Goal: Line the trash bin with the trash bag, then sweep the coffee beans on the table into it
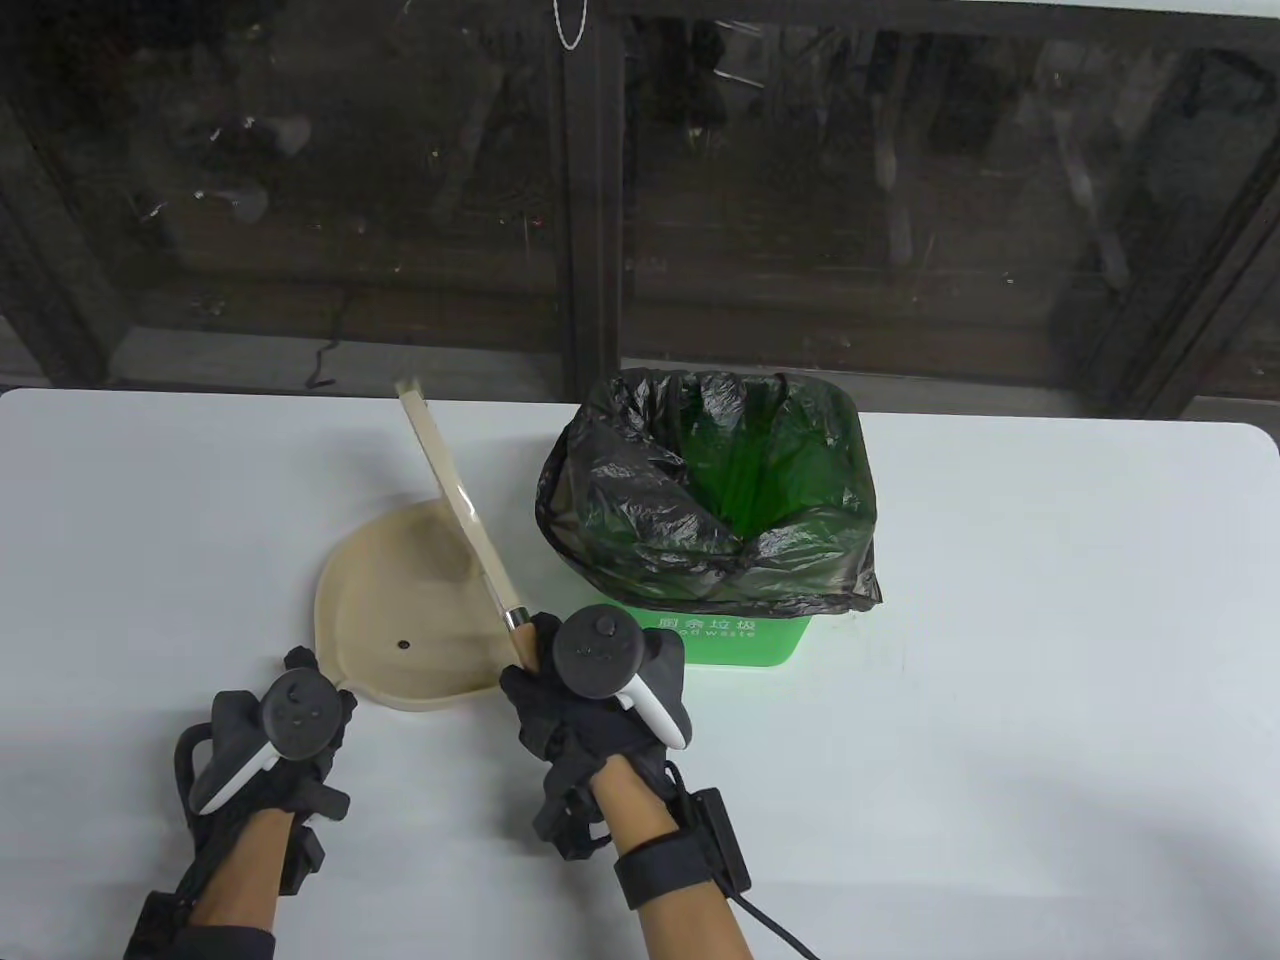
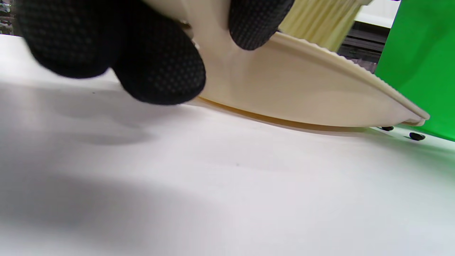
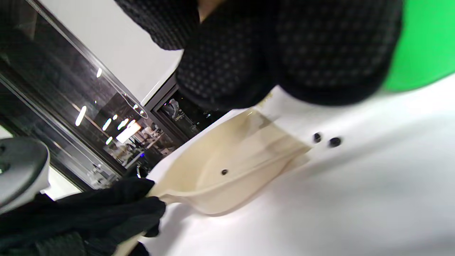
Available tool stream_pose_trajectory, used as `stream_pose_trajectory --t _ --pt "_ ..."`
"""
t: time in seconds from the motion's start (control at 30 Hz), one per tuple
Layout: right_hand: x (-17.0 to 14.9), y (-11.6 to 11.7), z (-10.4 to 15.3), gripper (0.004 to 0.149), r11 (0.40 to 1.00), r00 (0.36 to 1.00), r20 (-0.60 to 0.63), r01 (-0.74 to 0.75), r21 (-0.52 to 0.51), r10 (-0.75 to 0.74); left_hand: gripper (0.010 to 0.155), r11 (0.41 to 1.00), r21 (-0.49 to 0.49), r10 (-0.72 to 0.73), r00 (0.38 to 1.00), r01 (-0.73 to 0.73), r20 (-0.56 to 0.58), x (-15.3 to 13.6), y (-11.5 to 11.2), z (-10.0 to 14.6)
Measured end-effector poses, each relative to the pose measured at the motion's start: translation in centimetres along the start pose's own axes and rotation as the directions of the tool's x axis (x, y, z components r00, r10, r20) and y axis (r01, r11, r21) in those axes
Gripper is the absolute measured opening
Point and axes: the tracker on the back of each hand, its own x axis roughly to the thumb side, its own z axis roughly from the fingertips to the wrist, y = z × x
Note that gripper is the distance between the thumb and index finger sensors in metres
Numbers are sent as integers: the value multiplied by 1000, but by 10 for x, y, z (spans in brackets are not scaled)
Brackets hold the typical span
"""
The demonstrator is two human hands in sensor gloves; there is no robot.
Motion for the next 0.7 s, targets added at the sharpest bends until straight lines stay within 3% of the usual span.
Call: stream_pose_trajectory --t 0.17,0.33,0.7 --pt "-16 -7 26 66 990 991 -7 -137 -17 137 67 1000 -4 2 1000 -2 -3 -1 0 1" --pt "-38 -4 44 66 995 994 -44 -101 -8 101 67 1000 -8 15 1000 -16 -22 -6 -1 1" --pt "-53 5 46 66 995 992 -75 -97 36 100 67 1000 -13 24 999 -25 -29 -10 -2 4"
